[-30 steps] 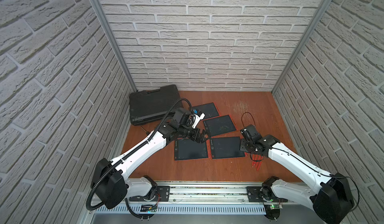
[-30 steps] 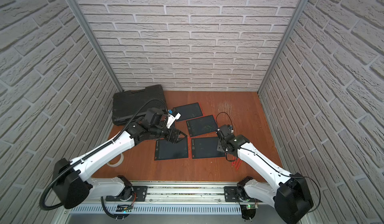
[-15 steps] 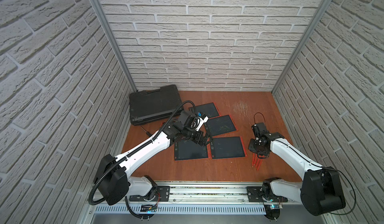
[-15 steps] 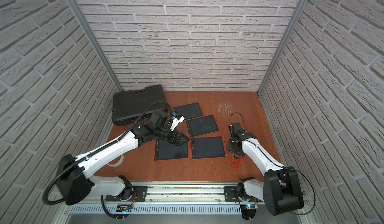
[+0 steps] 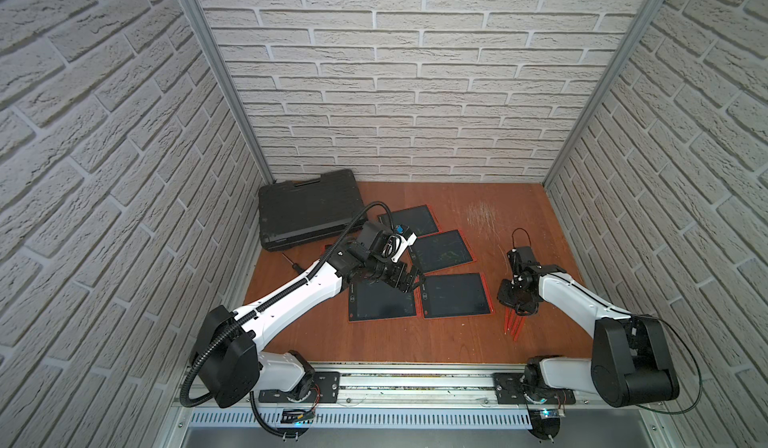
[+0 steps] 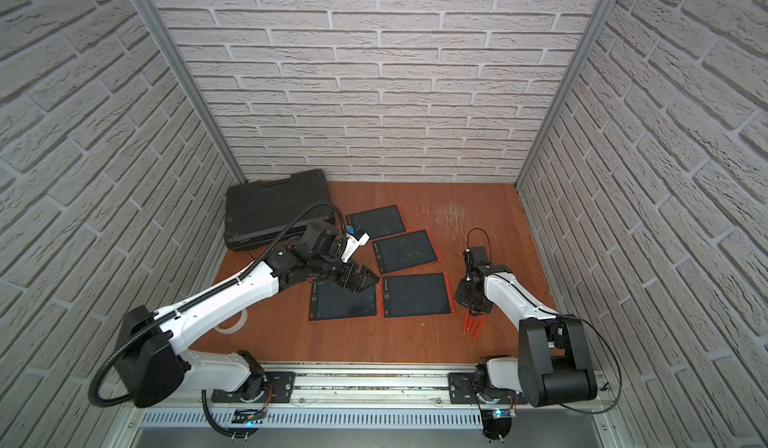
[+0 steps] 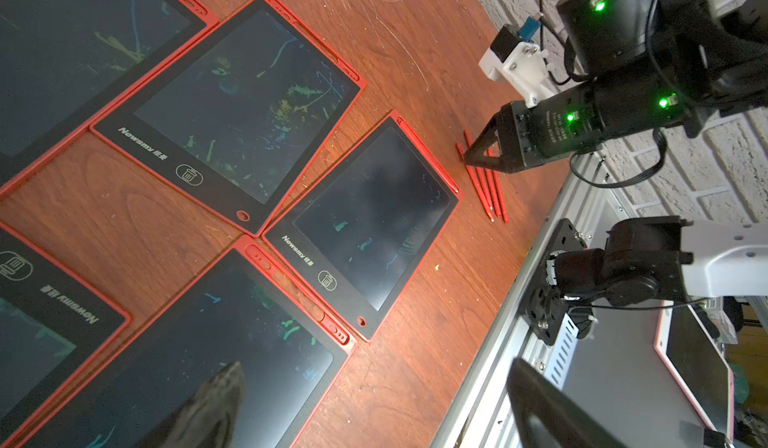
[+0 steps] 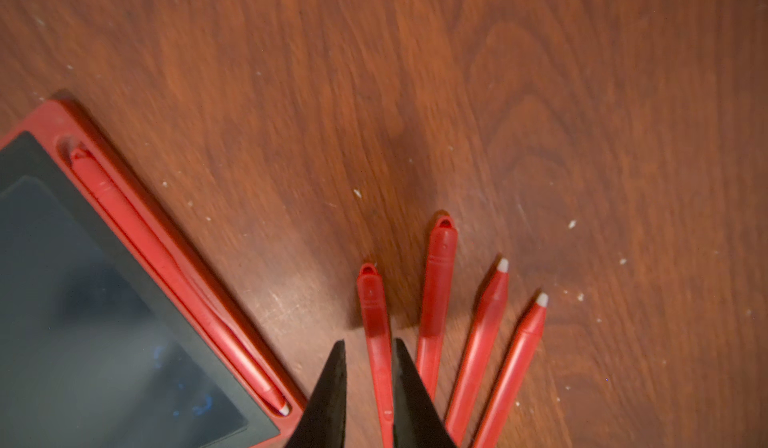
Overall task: Place the stylus back onto the writing tablet
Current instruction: Pick up the stylus from the center of the board.
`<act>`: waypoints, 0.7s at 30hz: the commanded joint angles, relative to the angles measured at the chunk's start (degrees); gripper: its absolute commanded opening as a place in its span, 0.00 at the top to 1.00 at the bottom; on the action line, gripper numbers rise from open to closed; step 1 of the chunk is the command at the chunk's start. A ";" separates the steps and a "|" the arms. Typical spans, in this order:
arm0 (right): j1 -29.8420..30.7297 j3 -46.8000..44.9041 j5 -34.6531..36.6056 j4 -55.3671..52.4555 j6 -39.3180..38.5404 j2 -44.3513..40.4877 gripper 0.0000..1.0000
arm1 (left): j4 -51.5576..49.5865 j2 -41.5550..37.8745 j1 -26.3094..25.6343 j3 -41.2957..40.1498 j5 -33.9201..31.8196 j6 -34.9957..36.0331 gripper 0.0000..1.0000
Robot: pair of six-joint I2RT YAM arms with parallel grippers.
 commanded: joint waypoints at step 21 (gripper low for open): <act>-1.59 -0.91 -0.17 3.19 -1.16 2.72 0.84 | -0.21 0.58 -0.23 0.89 -0.41 0.52 0.02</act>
